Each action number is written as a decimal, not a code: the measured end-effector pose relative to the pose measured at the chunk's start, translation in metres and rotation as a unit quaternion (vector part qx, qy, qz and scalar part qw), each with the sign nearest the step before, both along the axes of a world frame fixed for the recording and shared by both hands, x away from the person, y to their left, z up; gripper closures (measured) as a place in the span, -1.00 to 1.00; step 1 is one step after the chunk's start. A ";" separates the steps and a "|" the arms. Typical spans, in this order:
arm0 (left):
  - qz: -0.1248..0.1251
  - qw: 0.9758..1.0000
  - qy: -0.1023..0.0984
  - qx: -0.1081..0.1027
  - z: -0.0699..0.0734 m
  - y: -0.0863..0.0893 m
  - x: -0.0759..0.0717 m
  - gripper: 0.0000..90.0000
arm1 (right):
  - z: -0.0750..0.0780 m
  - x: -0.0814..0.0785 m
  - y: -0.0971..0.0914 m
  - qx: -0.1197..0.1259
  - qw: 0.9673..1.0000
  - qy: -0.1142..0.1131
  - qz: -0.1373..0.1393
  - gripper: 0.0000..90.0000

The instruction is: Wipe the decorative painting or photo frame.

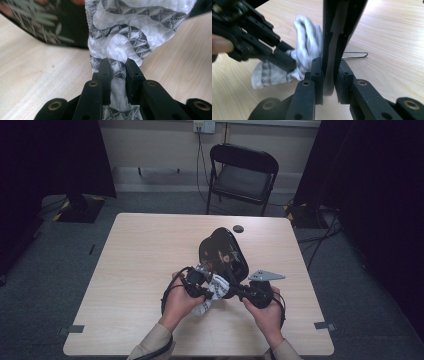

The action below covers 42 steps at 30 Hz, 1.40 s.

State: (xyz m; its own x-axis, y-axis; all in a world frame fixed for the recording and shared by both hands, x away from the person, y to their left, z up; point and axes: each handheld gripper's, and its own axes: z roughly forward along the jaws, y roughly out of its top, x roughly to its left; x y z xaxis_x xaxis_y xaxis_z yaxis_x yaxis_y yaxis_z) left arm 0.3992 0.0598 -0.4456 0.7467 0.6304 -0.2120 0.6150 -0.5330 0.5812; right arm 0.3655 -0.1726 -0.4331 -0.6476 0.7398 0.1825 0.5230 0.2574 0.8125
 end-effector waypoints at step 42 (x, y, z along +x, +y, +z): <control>-0.026 0.997 -0.074 -0.018 0.088 -0.010 0.000 0.72 | 0.007 -0.015 -0.017 0.011 1.000 0.001 0.005 0.75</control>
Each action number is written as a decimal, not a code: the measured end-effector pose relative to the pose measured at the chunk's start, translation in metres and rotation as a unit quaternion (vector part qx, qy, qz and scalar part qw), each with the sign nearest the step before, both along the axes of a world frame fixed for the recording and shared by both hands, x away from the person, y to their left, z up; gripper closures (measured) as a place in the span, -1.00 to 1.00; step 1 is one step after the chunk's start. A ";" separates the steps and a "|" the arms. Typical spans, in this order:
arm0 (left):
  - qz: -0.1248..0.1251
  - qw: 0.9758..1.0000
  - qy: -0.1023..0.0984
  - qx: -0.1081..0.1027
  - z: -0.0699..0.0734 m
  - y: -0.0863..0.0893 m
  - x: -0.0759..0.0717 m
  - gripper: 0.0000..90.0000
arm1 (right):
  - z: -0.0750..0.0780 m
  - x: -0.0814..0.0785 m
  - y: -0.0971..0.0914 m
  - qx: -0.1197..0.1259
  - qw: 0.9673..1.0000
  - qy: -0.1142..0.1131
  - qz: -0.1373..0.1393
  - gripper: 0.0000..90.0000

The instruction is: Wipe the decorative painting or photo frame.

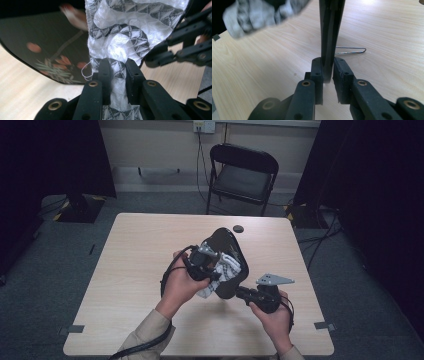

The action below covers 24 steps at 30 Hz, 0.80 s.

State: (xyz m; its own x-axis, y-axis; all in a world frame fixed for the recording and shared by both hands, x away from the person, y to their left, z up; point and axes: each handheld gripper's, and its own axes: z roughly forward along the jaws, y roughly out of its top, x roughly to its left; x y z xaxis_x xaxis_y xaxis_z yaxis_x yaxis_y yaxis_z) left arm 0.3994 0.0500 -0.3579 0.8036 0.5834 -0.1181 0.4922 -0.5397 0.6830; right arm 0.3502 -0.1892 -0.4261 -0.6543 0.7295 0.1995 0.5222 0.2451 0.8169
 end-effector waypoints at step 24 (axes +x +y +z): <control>-0.004 0.995 0.090 0.030 -0.105 0.004 -0.015 0.72 | -0.004 0.001 -0.001 -0.002 1.000 0.009 0.007 0.69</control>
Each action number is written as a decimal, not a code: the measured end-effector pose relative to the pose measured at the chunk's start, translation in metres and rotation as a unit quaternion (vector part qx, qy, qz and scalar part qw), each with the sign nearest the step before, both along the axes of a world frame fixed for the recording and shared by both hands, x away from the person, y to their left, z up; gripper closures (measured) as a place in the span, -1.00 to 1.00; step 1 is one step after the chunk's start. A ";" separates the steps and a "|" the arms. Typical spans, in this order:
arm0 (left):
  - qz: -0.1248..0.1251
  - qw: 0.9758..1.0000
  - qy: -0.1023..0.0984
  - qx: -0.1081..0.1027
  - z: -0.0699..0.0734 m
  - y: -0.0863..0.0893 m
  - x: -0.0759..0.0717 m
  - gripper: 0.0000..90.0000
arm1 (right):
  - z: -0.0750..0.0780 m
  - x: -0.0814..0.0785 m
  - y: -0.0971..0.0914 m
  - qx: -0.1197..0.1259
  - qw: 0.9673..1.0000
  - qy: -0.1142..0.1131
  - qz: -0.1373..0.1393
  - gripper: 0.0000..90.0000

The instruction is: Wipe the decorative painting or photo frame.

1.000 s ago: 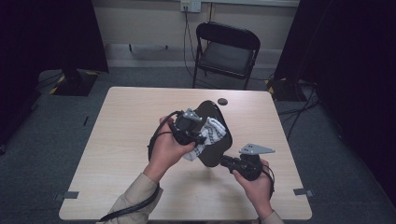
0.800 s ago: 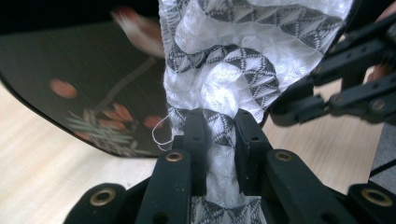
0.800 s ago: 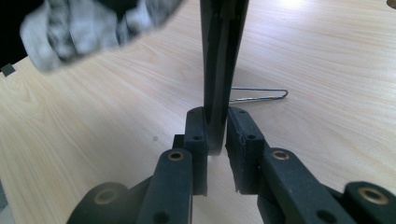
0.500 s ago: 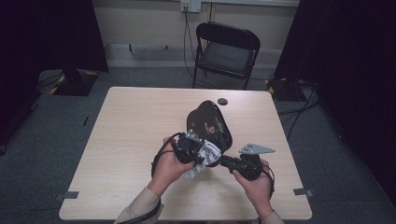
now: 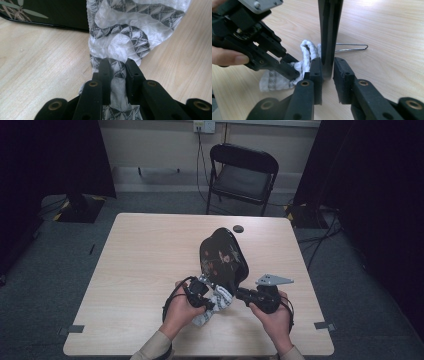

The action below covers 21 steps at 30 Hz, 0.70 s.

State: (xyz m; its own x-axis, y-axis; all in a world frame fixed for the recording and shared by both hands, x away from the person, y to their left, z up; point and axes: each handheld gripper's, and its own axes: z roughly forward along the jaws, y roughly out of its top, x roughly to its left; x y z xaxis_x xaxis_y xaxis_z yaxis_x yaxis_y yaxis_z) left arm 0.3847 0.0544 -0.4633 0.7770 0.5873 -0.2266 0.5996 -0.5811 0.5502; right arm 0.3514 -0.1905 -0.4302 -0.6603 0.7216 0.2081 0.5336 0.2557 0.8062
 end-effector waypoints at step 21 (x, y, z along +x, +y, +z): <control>-0.010 0.991 -0.119 -0.056 0.144 -0.003 0.008 0.72 | -0.005 0.002 -0.001 -0.011 1.000 0.008 0.009 0.86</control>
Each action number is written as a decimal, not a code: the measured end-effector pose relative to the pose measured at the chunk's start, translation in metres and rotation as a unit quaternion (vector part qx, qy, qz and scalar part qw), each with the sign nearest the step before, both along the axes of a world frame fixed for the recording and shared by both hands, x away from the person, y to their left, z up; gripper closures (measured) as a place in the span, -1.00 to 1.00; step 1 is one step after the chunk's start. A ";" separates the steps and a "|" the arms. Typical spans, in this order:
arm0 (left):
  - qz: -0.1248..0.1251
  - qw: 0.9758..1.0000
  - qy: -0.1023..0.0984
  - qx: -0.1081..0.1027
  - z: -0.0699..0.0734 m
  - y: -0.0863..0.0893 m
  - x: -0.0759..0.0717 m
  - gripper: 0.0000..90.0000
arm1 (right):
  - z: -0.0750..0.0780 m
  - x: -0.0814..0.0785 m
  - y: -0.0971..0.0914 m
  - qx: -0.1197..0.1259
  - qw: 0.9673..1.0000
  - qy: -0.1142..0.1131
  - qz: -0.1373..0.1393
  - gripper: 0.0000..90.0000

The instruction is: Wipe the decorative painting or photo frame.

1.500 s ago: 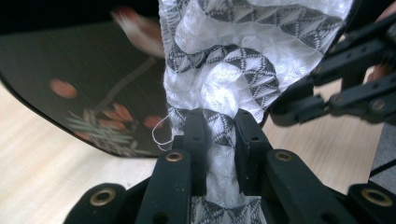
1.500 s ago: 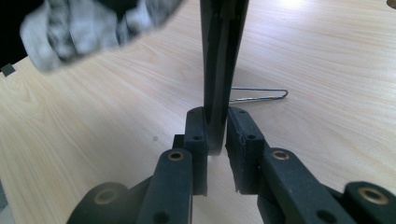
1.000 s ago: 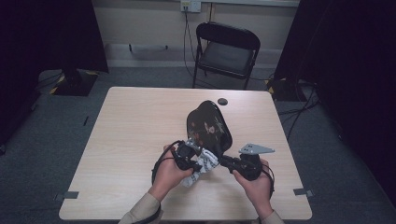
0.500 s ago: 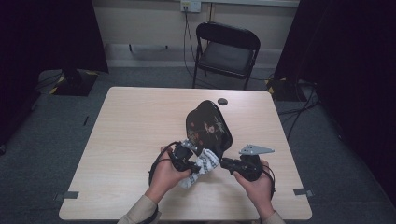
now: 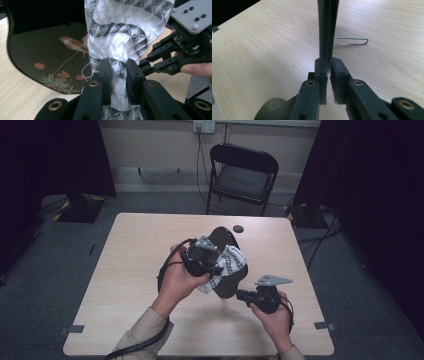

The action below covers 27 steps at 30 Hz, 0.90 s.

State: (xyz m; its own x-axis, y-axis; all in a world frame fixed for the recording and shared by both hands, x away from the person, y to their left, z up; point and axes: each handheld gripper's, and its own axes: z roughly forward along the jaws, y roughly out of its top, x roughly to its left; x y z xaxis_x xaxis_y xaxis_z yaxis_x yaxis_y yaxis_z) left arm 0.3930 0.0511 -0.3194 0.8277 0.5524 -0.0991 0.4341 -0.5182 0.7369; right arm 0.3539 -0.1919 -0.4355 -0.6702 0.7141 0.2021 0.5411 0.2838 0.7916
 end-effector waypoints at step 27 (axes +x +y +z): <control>-0.019 0.996 0.084 0.039 -0.104 -0.003 -0.013 0.71 | 0.000 0.002 -0.002 -0.007 1.000 -0.002 -0.007 0.88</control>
State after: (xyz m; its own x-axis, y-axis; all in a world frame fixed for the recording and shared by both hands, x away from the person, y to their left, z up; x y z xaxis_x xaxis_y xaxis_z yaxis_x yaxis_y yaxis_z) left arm 0.3797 0.0477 -0.4235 0.8239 0.5318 -0.1957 0.5261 -0.5896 0.6128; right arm 0.3562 -0.1944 -0.4357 -0.6604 0.7269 0.1884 0.5416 0.2873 0.7900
